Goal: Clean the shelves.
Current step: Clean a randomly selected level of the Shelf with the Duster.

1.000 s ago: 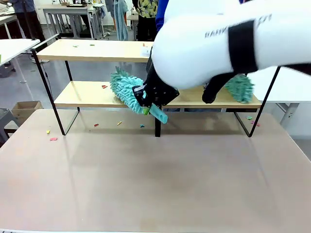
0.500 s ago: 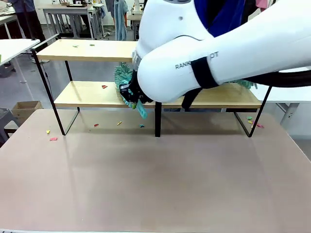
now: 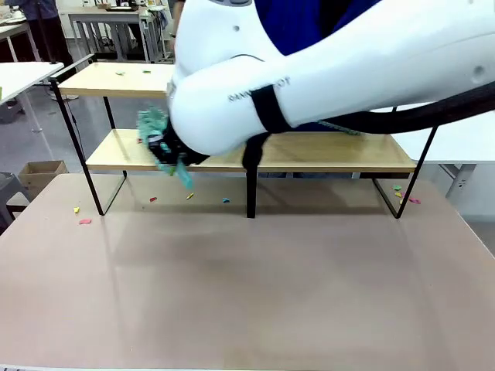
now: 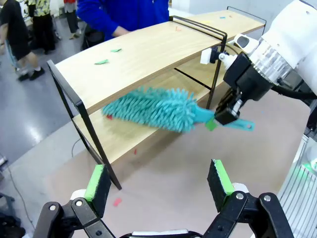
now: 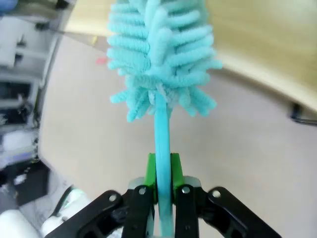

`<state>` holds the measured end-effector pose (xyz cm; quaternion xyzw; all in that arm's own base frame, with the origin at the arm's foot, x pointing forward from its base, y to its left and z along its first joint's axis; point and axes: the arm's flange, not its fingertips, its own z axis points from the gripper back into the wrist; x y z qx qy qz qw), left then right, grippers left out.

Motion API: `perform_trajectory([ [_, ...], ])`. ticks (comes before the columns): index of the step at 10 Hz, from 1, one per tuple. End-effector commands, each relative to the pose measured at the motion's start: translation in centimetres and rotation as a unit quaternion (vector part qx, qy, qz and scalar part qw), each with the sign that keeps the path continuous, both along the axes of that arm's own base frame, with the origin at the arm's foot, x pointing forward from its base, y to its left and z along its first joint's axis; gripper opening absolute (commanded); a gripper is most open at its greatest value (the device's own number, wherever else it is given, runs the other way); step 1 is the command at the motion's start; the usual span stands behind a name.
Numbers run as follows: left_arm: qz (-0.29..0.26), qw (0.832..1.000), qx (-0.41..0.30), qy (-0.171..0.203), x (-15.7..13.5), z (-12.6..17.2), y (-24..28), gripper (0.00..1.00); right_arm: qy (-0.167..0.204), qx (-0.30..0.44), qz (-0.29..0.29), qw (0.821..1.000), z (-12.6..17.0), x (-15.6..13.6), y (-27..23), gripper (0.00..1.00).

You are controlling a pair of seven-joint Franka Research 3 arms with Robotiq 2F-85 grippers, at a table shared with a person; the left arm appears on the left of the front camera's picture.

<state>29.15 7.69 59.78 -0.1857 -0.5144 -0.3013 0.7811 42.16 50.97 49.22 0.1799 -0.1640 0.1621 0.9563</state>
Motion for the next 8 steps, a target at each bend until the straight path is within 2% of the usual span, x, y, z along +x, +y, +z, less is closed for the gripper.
perform_trajectory([
  [1,-0.005,1.0,-0.002,-0.004,0.1,-0.1,0.1,1.0,0.034,0.039,0.091,0.994,1.3,-0.7,-0.1,0.12],
  [3,-0.005,1.0,-0.002,-0.004,0.1,-0.1,0.1,1.0,0.036,0.043,0.129,0.99,2.1,-1.9,-1.3,0.12],
  [4,-0.005,1.0,-0.002,-0.004,0.1,-0.1,0.1,1.0,0.026,0.064,0.166,0.984,2.2,-2.5,-1.8,0.12],
  [6,-0.005,1.0,-0.002,-0.004,0.1,-0.1,0.1,1.0,0.026,0.086,0.142,0.986,2.1,-2.1,-3.9,0.12],
  [7,-0.005,1.0,-0.002,-0.004,0.1,-0.1,0.1,1.0,0.008,0.072,0.112,0.991,2.4,-2.1,-5.1,0.12],
  [8,-0.005,1.0,-0.002,-0.004,0.1,-0.1,0.1,1.0,0.012,0.065,0.11,0.992,2.4,-2.2,-5.9,0.12],
])
